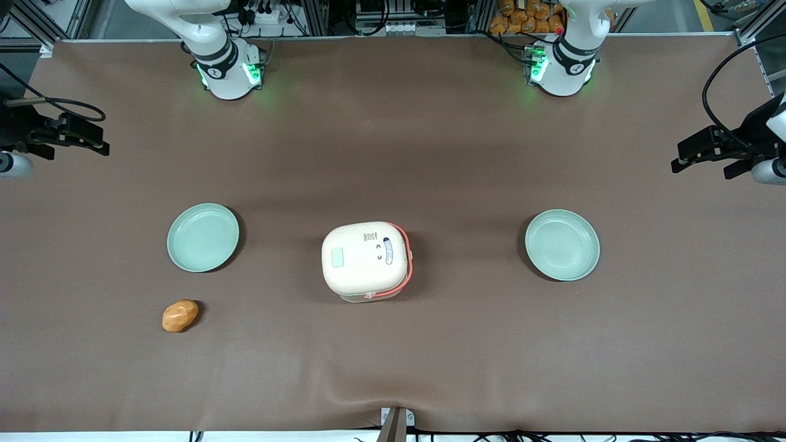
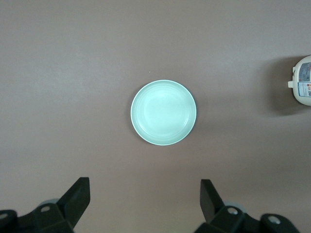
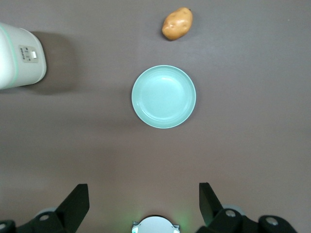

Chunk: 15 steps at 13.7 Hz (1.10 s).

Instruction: Press rice cooker button with right arm

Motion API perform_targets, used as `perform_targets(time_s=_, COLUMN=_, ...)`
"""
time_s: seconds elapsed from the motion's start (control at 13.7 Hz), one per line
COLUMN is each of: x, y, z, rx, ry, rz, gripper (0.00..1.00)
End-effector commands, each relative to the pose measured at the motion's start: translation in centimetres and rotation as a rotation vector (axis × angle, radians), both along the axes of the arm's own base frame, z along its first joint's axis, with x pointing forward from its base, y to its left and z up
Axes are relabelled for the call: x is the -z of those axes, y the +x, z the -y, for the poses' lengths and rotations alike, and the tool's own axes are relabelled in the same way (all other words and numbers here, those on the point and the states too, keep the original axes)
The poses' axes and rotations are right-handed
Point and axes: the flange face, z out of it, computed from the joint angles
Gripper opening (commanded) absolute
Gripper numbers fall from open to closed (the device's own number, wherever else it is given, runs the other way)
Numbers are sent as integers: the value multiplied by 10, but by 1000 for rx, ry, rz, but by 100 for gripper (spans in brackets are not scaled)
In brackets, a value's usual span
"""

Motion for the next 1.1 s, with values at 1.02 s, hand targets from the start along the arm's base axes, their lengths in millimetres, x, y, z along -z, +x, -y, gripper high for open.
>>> perform_targets(time_s=1.02, x=-21, y=-2, z=14, rx=49, ry=3, rz=41, gripper=100)
